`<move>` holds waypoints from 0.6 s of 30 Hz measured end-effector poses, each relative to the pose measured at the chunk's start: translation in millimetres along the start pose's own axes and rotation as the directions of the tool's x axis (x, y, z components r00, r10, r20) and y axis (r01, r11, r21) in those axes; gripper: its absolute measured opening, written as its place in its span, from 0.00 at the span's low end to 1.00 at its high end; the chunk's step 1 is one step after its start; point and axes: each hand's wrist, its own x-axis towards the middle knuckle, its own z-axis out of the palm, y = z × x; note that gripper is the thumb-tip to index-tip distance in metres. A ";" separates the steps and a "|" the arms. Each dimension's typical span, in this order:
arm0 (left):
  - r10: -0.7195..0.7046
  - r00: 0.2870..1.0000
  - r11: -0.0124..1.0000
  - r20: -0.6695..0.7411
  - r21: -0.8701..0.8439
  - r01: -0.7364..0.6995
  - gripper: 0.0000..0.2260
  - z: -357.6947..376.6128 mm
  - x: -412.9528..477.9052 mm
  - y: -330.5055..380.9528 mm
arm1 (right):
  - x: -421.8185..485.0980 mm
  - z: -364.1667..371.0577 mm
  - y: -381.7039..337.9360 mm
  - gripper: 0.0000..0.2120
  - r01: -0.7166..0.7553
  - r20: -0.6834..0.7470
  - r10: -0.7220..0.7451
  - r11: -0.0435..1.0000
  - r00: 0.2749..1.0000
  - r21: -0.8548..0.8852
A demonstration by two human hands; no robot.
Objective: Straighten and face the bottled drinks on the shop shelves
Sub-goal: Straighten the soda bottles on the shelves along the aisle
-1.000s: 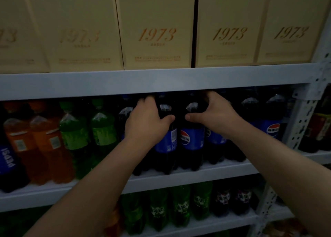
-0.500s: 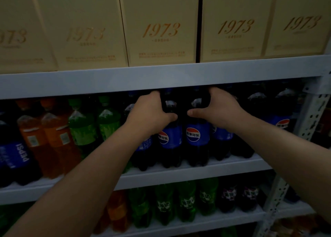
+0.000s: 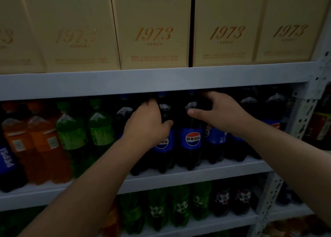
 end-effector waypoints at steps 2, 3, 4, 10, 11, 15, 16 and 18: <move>-0.005 0.999 1.000 -0.039 -0.012 0.005 0.27 -0.2 -0.8 -0.3 | 4.9 8.4 2.1 0.25 -0.002 -0.058 -0.007 0.989 0.998 -0.145; -0.011 0.998 1.000 -0.058 -0.021 0.010 0.28 0.0 -1.4 -0.5 | 7.7 11.6 3.1 0.26 -0.005 -0.078 -0.010 0.979 0.997 -0.202; -0.015 0.997 1.000 -0.076 -0.028 0.013 0.28 0.5 -2.2 -0.9 | 9.5 13.5 3.9 0.26 -0.004 -0.077 -0.014 0.973 0.997 -0.231; -0.022 0.994 0.998 -0.106 -0.060 0.016 0.33 -1.4 -10.3 -11.0 | -17.5 -1.7 24.0 0.21 0.155 -0.356 -0.340 0.876 0.870 -0.458; -0.009 0.995 0.998 -0.102 -0.060 0.002 0.32 -2.3 -12.3 -12.6 | -20.8 -3.9 28.3 0.23 0.065 -0.416 -0.338 0.835 0.844 -0.547; 0.070 0.983 0.992 -0.170 -0.094 -0.087 0.26 -10.5 -26.9 -19.2 | -11.7 -6.7 35.2 0.35 -0.218 -0.442 -0.078 0.785 0.894 -0.580; 0.081 0.971 0.991 -0.224 -0.085 -0.102 0.24 -14.1 -31.2 -22.5 | -6.7 -8.4 35.9 0.37 -0.234 -0.423 -0.018 0.811 0.906 -0.536; 0.084 0.941 0.994 -0.328 -0.043 -0.103 0.22 -21.2 -37.5 -32.5 | 1.8 -15.1 37.7 0.37 -0.230 -0.386 0.054 0.874 0.921 -0.427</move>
